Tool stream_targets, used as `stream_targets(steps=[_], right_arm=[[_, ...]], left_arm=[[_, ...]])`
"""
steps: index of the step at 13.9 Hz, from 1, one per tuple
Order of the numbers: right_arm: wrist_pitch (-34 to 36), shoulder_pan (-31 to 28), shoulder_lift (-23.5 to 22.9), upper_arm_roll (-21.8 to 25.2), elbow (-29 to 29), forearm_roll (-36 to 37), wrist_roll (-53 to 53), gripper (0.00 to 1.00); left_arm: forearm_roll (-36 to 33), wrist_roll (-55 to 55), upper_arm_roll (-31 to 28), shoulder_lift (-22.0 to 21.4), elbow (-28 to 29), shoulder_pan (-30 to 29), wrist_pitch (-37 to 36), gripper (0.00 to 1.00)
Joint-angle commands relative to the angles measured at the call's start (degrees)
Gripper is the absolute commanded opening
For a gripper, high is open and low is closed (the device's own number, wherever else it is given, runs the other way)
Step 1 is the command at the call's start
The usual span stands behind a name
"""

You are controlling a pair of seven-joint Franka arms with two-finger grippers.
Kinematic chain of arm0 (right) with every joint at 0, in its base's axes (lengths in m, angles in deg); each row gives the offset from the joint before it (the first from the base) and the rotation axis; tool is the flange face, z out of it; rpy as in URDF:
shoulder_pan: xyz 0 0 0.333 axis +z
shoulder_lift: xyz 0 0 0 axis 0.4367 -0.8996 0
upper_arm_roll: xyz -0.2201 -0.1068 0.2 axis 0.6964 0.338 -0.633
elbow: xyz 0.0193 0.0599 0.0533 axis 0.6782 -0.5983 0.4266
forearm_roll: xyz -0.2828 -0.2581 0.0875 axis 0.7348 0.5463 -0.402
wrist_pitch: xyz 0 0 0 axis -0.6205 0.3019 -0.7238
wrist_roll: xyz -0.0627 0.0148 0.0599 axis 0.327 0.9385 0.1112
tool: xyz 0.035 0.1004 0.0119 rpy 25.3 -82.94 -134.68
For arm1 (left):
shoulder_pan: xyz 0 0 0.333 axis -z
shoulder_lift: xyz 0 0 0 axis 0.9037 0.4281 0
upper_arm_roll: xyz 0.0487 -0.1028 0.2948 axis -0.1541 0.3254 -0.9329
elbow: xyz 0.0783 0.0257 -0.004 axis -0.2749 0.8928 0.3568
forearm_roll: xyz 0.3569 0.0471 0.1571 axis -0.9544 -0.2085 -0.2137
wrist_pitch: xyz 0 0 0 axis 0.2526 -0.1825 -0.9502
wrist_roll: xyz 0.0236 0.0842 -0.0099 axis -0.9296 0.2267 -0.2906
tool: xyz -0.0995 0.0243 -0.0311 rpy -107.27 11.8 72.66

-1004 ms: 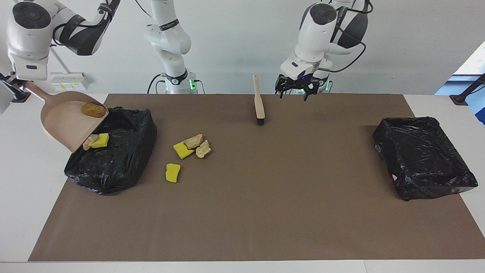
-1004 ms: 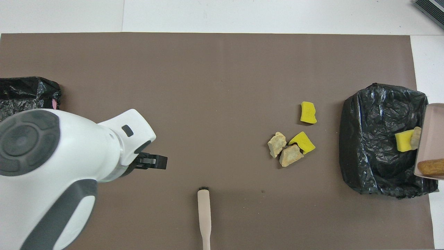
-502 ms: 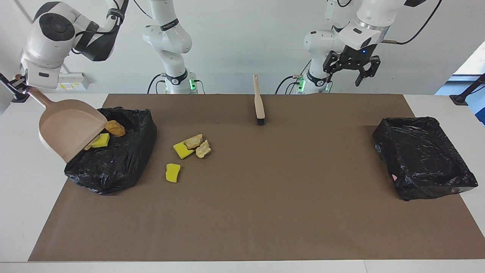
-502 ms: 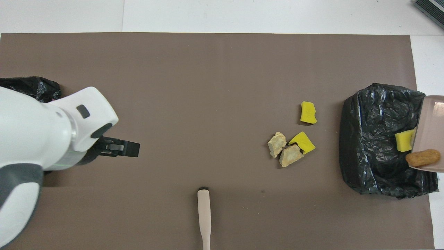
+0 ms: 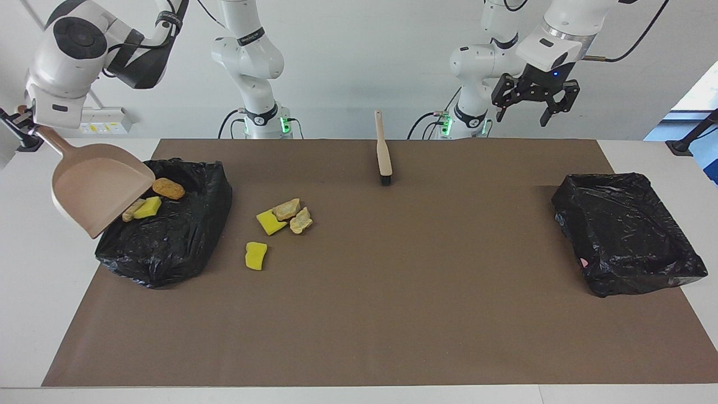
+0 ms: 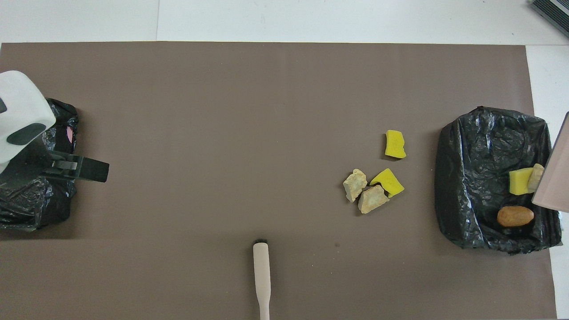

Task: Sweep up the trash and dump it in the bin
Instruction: 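Tip the dustpan into the bin with the right gripper, then return the dustpan to the table center with the right gripper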

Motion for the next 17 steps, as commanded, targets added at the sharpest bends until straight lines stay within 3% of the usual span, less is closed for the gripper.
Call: stream_targets(steps=[1,5,9,11,13,15,17], right_arm=[[6.5,0.4,0.1,-1.3,2.3,-9.1,8.3,0.00],[16.6,8.3,0.8,-9.1,1.9,-17.8,39.9,0.00],[16.3,21.4,-4.2,-11.0,2.3,-28.2,73.7,0.00],[12.1,28.0,-9.1,-11.0,2.5,-32.2,88.3,0.00],[8.2,34.5,-16.6,-11.1,7.4,-34.6,100.1,0.00],[3.8,38.1,-22.6,-11.1,11.9,-36.4,107.7,0.00],[-3.0,41.6,-25.9,-11.1,12.6,-38.5,112.6,0.00]], left_arm=[[-0.8,3.0,0.0,2.8,-4.2,-1.2,-1.7,1.00],[-0.7,3.1,-11.2,5.1,-7.5,8.8,-2.8,1.00],[-0.7,3.0,-11.3,6.1,-9.2,8.4,-3.8,1.00],[-0.5,3.0,-11.4,5.5,-9.0,8.3,-3.6,1.00],[-0.3,2.4,-11.5,4.3,-7.9,8.6,-3.0,1.00],[-0.3,2.3,-11.5,4.2,-7.6,8.5,-3.0,1.00],[-0.3,2.3,-11.5,3.8,-7.3,8.5,-3.7,1.00]])
